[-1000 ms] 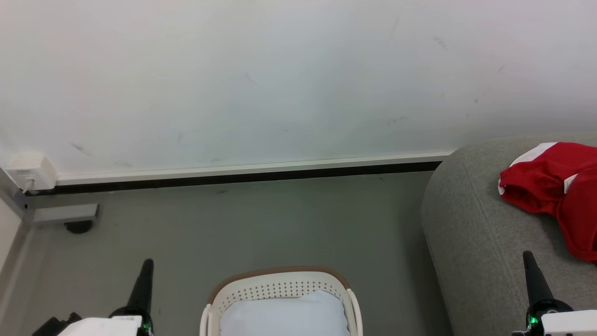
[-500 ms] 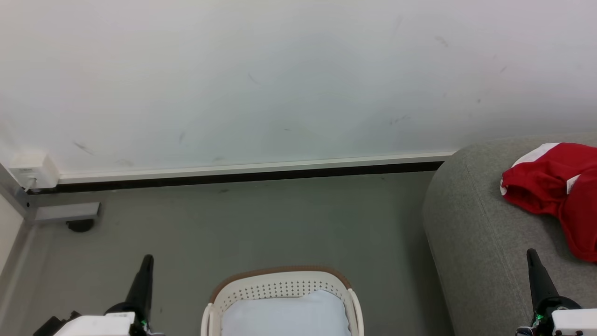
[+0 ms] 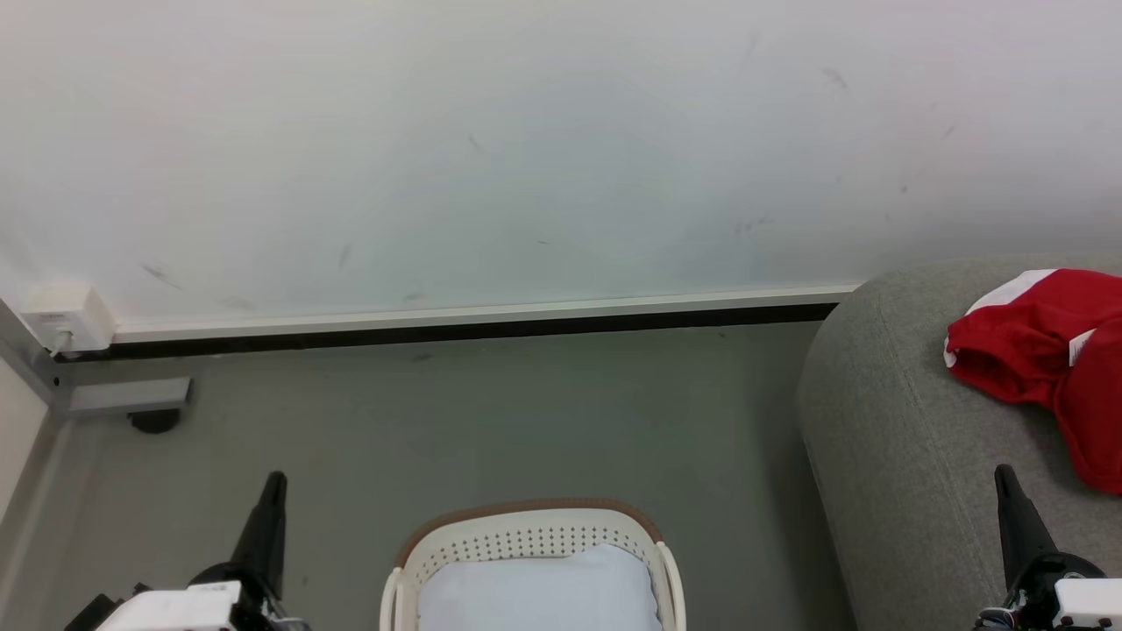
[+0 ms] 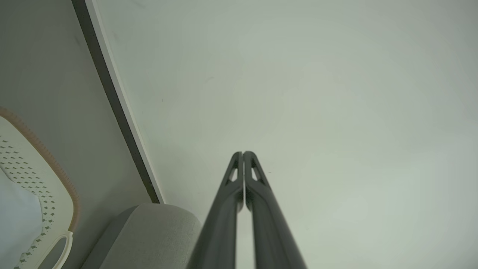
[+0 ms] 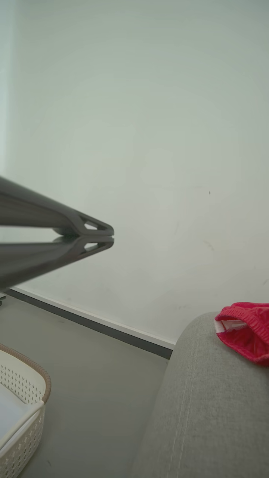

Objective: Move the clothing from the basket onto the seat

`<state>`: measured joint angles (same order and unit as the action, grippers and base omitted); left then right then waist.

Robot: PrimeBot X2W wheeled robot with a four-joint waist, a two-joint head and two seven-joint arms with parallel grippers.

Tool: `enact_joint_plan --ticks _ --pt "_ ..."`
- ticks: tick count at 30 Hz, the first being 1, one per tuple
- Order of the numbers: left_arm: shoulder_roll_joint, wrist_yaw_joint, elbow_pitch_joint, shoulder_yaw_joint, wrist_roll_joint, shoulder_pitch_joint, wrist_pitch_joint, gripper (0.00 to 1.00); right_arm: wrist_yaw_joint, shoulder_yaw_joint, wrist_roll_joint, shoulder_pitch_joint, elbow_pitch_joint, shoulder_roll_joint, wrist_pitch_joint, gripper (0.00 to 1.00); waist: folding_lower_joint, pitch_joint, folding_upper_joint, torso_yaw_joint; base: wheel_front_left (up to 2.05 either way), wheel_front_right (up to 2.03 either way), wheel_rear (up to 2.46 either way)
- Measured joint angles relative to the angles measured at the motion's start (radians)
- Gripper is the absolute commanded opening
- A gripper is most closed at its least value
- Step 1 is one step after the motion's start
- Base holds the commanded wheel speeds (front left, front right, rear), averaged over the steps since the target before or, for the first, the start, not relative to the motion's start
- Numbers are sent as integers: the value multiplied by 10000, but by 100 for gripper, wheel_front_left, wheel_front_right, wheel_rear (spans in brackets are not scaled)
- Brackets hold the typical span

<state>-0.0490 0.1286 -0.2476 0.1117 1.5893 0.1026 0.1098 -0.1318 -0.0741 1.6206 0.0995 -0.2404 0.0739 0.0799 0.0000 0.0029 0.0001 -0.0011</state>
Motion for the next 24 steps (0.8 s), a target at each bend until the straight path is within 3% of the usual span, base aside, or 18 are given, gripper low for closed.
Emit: enact_joint_plan --ticks 24 --pt "0 2 10 15 165 17 42 0 0 -130 151 9 -21 -58 123 0 -1 3 0 11 0 0 0"
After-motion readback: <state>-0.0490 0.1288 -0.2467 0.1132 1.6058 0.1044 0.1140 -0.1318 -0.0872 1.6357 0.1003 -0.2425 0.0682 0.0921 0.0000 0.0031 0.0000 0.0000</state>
